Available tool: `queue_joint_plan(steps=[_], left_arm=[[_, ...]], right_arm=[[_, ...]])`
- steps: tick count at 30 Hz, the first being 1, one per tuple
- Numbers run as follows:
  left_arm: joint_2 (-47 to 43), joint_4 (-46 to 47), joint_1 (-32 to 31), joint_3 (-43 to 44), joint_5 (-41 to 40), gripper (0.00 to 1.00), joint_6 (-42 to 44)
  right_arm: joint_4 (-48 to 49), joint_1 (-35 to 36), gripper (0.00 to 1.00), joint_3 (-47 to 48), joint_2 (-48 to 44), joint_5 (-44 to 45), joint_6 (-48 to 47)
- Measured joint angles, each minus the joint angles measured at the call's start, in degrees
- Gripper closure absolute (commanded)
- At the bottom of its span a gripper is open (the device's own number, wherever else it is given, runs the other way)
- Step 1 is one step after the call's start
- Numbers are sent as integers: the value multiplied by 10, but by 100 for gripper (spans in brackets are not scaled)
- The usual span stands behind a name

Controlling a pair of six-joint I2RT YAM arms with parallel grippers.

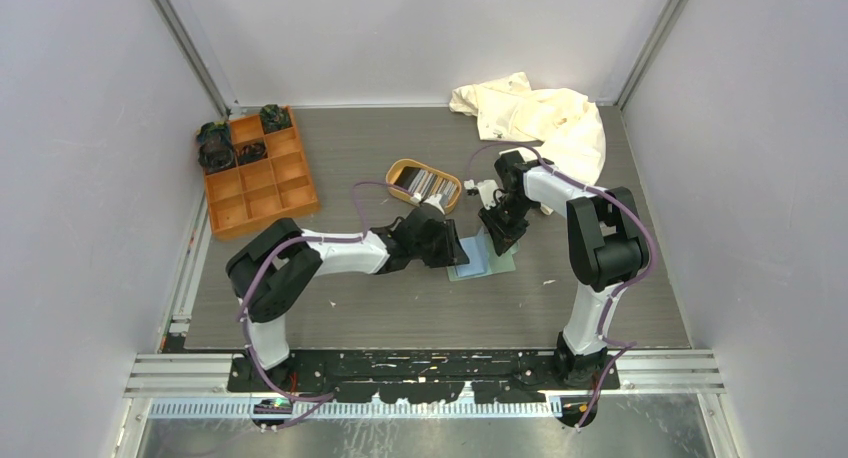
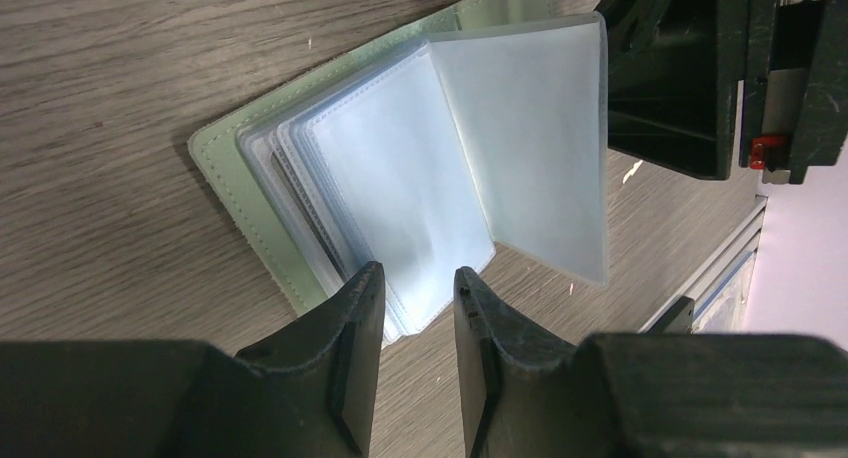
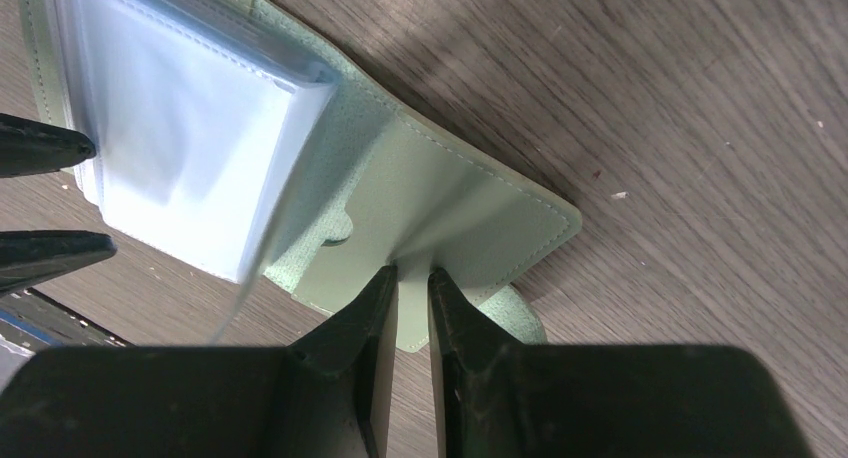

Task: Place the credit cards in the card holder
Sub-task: Open the card holder at the center of the board.

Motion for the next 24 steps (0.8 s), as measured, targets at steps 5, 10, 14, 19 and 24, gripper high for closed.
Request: queue_joint_plan(steps=[5, 10, 14, 19, 24], left_arm=[[11, 0, 0, 10, 8, 67, -1], [20, 1, 0, 19, 14, 67, -2], [37, 3, 0, 37, 25, 66, 0], [52, 23, 4, 47, 39, 66, 1], [66, 69, 14, 46, 64, 66, 2]], right_arm=[[-2, 0, 77, 2, 2, 0, 0], [-5, 0, 75, 4, 3, -3, -2], [-10, 0, 69, 4, 3, -13, -4], [-18, -17, 62, -9, -17, -49, -2], [-9, -78, 61, -29, -116, -93, 5]])
